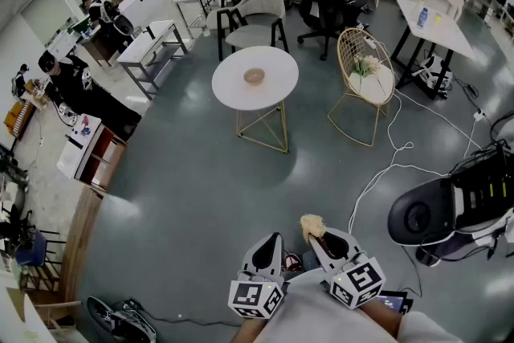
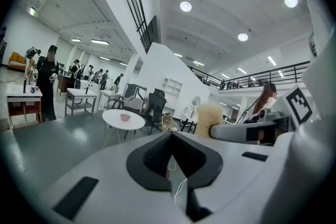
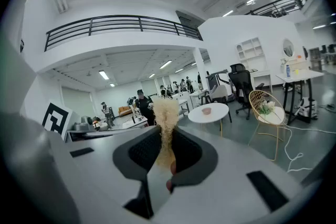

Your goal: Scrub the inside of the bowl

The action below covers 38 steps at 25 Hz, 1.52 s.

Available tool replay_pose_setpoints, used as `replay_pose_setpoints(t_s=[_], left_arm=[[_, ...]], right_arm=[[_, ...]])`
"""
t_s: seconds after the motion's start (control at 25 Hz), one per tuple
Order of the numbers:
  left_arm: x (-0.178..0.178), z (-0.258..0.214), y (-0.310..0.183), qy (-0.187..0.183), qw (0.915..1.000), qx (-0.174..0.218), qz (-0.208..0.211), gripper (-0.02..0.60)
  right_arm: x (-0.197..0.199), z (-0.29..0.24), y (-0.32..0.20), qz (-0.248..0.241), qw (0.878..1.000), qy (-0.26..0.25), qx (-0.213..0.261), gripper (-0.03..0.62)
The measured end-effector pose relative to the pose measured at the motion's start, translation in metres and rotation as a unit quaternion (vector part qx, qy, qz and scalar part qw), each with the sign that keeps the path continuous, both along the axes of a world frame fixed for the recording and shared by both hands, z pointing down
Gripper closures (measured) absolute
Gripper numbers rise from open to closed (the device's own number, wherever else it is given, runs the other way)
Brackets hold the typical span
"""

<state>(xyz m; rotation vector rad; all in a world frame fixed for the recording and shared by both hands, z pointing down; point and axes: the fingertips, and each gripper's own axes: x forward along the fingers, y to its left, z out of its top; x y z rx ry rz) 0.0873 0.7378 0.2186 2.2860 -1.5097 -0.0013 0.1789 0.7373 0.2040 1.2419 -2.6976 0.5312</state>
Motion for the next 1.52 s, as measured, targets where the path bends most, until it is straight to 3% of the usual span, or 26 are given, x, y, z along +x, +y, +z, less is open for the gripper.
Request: replay_pose_setpoints(t_s=[0.36, 0.8, 1.52], left_arm=[[-0.004, -0.001, -0.006, -0.006, 0.9999, 0.006, 0.012, 0.578], [-0.018, 0.004, -0.049, -0.010, 0.9999, -0.004, -0.004, 0.578], [-0.017, 0.004, -0.229, -0.018, 0.9990, -0.037, -0.014, 0.578]], right_arm=[[-0.014, -0.003, -0.007, -0.003, 1.000, -0.006, 0.010, 0.517], [-0.028, 0.008, -0.054, -0.025, 0.999, -0.033, -0.019, 0.514], [-0.028, 0.014, -0.243, -0.044, 0.997, -0.027, -0.053, 0.513]])
